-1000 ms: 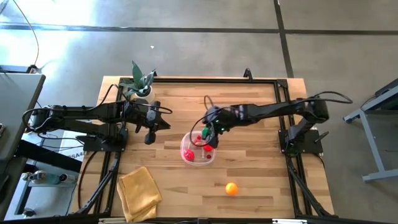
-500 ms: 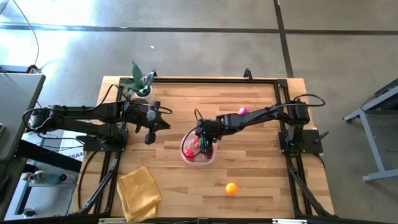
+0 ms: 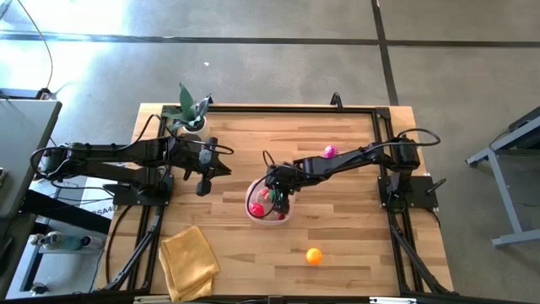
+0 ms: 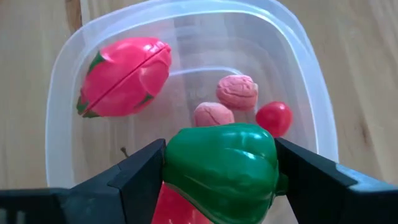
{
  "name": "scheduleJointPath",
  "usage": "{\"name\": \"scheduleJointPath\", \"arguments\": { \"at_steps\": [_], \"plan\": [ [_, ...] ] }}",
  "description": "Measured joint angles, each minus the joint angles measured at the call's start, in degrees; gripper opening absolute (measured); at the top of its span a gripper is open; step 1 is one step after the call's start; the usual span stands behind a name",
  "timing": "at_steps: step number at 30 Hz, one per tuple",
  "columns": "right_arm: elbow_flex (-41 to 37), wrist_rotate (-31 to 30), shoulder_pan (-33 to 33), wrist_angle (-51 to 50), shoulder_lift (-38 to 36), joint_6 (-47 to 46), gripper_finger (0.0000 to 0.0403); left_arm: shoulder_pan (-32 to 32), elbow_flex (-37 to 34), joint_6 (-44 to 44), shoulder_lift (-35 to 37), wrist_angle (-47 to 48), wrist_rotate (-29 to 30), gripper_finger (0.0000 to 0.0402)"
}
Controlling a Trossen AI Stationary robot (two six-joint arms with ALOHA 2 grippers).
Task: Pick and placing Produce into tupperware
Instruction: Put the green bell pepper into the transparent container, then put the purple onion into the transparent container
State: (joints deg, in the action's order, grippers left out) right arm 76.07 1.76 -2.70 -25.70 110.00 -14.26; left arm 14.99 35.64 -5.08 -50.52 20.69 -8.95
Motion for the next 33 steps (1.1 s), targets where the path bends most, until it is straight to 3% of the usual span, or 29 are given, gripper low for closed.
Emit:
{"name": "scheduleJointPath", "arguments": {
  "at_steps": [8, 20, 23, 33],
  "plan": [
    [0.0, -0.7, 0.0, 0.2, 0.0, 0.4, 0.0298, 0.0, 0.0, 0.0, 0.0, 0.0, 0.0, 0.0026],
    [-0.1, -3.1, 0.6, -1.7, -2.9, 0.1, 0.0303, 0.0, 0.0, 0.0, 0.0, 0.0, 0.0, 0.0026],
    [-0.1, -6.0, 2.2, -6.5, -7.6, -6.4, 0.0303, 0.0, 0.0, 0.0, 0.0, 0.0, 0.0, 0.0026],
    [-0.1, -23.9, 11.8, -37.3, -23.6, -34.4, 0.0302, 0.0, 0.0, 0.0, 0.0, 0.0, 0.0, 0.0026]
  ]
}}
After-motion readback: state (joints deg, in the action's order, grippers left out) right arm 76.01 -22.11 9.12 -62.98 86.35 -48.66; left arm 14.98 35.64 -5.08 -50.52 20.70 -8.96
